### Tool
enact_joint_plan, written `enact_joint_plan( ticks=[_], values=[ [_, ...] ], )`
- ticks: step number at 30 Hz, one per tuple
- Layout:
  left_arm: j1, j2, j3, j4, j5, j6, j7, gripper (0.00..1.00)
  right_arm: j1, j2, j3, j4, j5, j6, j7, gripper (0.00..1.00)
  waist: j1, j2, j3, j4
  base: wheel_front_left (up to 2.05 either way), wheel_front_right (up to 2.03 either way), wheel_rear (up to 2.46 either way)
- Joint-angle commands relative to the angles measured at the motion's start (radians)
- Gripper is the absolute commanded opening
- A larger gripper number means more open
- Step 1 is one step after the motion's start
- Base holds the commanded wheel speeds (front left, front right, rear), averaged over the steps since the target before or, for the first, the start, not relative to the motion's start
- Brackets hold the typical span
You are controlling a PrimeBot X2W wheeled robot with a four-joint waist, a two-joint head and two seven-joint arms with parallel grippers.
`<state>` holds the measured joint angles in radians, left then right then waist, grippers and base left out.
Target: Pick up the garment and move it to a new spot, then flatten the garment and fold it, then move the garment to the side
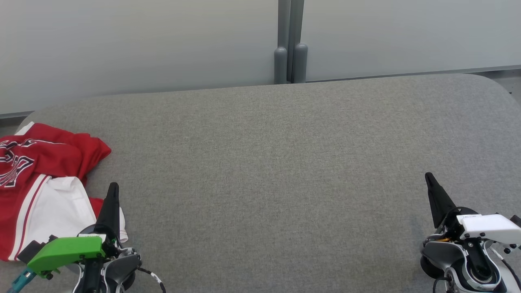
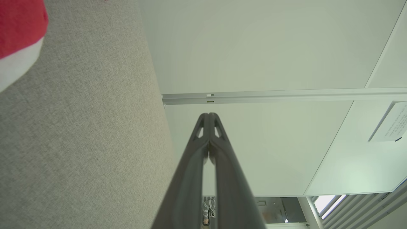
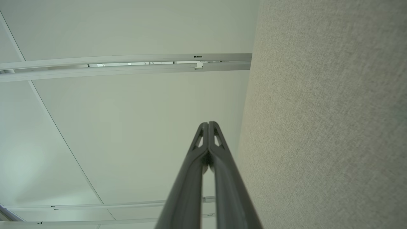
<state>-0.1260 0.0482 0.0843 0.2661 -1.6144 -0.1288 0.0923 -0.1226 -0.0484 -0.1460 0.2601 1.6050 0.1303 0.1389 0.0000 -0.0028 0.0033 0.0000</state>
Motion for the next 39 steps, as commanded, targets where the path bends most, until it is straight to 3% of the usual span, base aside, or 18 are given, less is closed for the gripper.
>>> enact_joint_plan(
  ticks=[1, 14, 15, 26, 33, 39],
  values=[
    [-0.012, 0.003, 0.0, -0.001, 0.001, -0.004, 0.0, 0.0, -0.003, -0.004, 0.0, 0.001, 0.004, 0.001, 0.0, 0.0, 0.0, 0.0028, 0.0, 0.0, 0.0, 0.0, 0.0],
    [-0.012, 0.003, 0.0, -0.001, 0.001, -0.004, 0.0, 0.0, -0.003, -0.004, 0.0, 0.001, 0.004, 0.001, 0.0, 0.0, 0.0, 0.0028, 0.0, 0.0, 0.0, 0.0, 0.0],
    [0.0, 0.0, 0.0, 0.0, 0.0, 0.0, 0.0, 1.0, 0.0, 0.0, 0.0, 0.0, 0.0, 0.0, 0.0, 1.0, 0.0, 0.0, 0.0, 0.0, 0.0, 0.0, 0.0],
    [0.025, 0.0, -0.042, -0.009, 0.003, 0.0, -0.044, 1.0, 0.034, 0.0, 0.022, -0.014, -0.055, 0.0, -0.053, 1.0, 0.0, 0.0003, 0.0, 0.001, 0.0, 0.0, 0.0],
    [0.027, 0.011, -0.073, -0.007, 0.07, 0.001, -0.077, 1.0, 0.046, 0.0, 0.023, -0.048, -0.208, 0.0, -0.088, 1.0, 0.0, 0.0004, 0.0, 0.001, 0.0, 0.0, 0.0],
    [0.023, 0.02, -0.088, -0.007, 0.19, 0.008, -0.102, 1.0, 0.056, -0.007, 0.033, -0.09, -0.38, 0.0, -0.115, 1.0, 0.0, 0.0005, -0.001, 0.002, 0.0, 0.0, 0.0]
  ],
)
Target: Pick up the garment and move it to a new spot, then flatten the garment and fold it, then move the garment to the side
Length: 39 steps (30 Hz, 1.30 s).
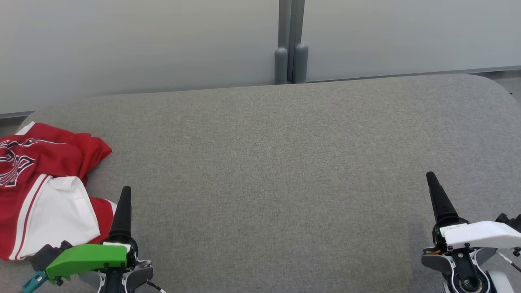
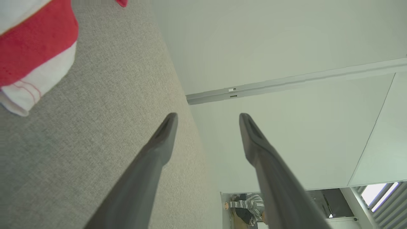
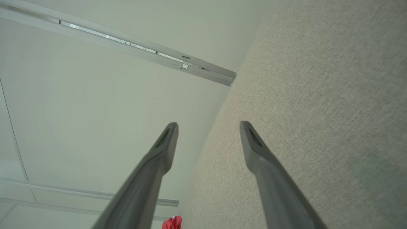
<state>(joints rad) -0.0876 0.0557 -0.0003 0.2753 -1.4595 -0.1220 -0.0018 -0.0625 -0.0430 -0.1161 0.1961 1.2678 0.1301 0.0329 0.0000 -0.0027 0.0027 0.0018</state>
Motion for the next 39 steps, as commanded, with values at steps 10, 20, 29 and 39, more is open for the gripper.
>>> enact_joint_plan(
  ticks=[10, 20, 29, 39],
  values=[
    [-0.028, 0.03, -0.043, 0.007, 0.284, 0.023, -0.045, 1.0, 0.001, -0.041, 0.042, -0.073, -0.337, 0.0, -0.052, 1.0, 0.0, 0.0007, 0.001, 0.002, 0.0, 0.0, 0.0],
    [-0.036, 0.047, -0.068, 0.027, 0.529, 0.043, -0.083, 1.0, -0.001, -0.064, 0.083, -0.08, -0.552, 0.001, -0.093, 1.0, 0.0, 0.0009, -0.001, 0.002, 0.0, 0.0, 0.0],
    [-0.025, 0.054, -0.076, 0.006, 0.707, 0.05, -0.109, 1.0, 0.009, -0.078, 0.095, -0.062, -0.677, 0.001, -0.125, 1.0, 0.0, 0.0011, -0.002, 0.004, 0.0, 0.0, 0.0],
    [-0.006, 0.052, -0.074, -0.003, 0.842, 0.038, -0.137, 1.0, 0.011, -0.099, 0.104, -0.048, -0.784, 0.001, -0.156, 1.0, 0.0, 0.0013, -0.003, 0.002, 0.0, 0.0, 0.0]
  ],
)
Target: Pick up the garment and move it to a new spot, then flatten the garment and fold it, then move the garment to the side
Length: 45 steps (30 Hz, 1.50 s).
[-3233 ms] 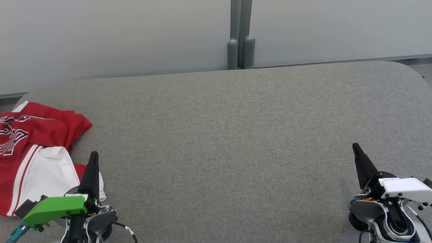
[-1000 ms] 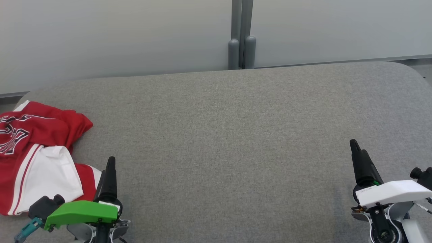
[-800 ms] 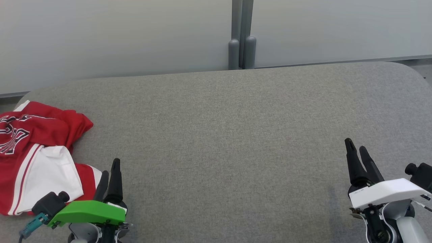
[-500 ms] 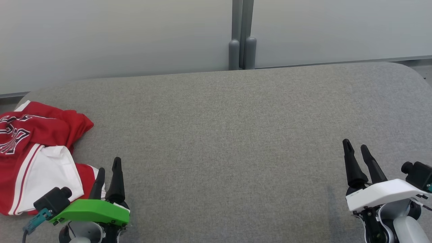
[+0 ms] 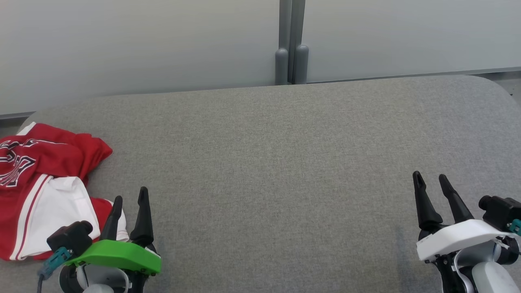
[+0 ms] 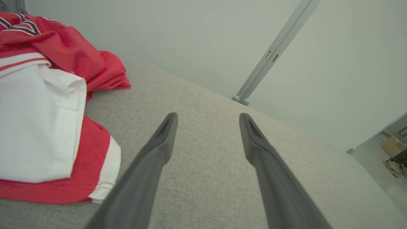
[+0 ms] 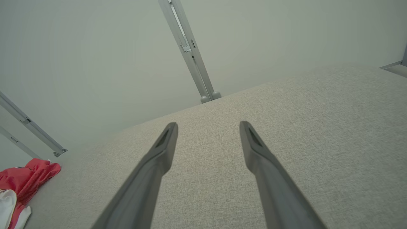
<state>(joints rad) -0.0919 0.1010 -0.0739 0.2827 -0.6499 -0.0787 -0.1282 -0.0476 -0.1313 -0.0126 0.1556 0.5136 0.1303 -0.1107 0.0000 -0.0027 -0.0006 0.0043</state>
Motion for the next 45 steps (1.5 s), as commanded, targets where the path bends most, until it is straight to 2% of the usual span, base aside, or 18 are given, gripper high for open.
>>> enact_joint_plan(
  ticks=[1, 15, 21, 45],
  values=[
    [0.0, 0.008, 0.0, -0.008, 0.044, -0.007, -0.013, 1.0, -0.004, -0.013, 0.0, -0.005, -0.038, 0.0, -0.015, 1.0, 0.0, 0.0013, 0.0, -0.002, 0.0, 0.0, 0.0],
    [0.013, 0.009, 0.012, 0.028, 0.203, -0.011, -0.048, 1.0, 0.011, -0.026, -0.005, 0.023, -0.152, 0.0, -0.054, 1.0, 0.0, 0.0016, -0.002, -0.005, 0.0, 0.0, 0.0],
    [0.015, 0.006, 0.027, 0.038, 0.257, -0.013, -0.061, 1.0, 0.013, -0.008, -0.023, 0.023, -0.165, 0.0, -0.07, 1.0, 0.0, 0.0018, -0.002, -0.006, 0.0, 0.0, 0.0],
    [0.022, -0.001, 0.064, 0.072, 0.465, -0.025, -0.109, 1.0, 0.009, -0.026, -0.016, 0.029, -0.327, 0.001, -0.125, 1.0, 0.0, 0.0023, -0.004, -0.005, 0.0, 0.0, 0.0]
  ],
)
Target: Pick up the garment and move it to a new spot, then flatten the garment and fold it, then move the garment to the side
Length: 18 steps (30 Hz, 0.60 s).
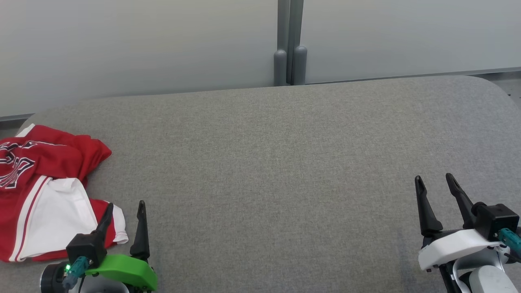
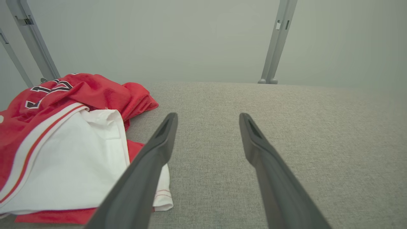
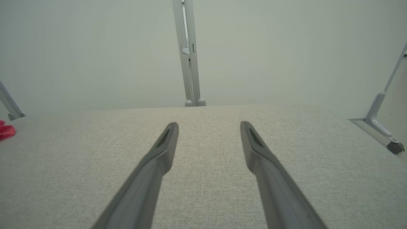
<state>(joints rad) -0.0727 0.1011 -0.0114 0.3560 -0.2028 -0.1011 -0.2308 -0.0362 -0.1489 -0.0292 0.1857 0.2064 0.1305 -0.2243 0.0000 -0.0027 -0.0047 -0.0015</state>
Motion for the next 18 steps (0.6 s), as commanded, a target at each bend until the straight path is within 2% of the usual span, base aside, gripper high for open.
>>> enact_joint_plan(
  ticks=[1, 18],
  values=[
    [0.003, -0.001, 0.002, -0.001, 0.027, -0.003, -0.009, 1.0, -0.001, -0.009, 0.001, -0.001, -0.026, 0.0, -0.012, 1.0, 0.0, 0.0023, 0.0, 0.001, 0.0, 0.0, 0.0],
    [0.014, -0.011, 0.03, 0.027, 0.134, -0.011, -0.037, 1.0, 0.012, -0.003, 0.003, 0.006, -0.125, 0.0, -0.044, 1.0, 0.0, 0.0027, -0.005, -0.005, 0.0, 0.0, 0.0]
  ],
)
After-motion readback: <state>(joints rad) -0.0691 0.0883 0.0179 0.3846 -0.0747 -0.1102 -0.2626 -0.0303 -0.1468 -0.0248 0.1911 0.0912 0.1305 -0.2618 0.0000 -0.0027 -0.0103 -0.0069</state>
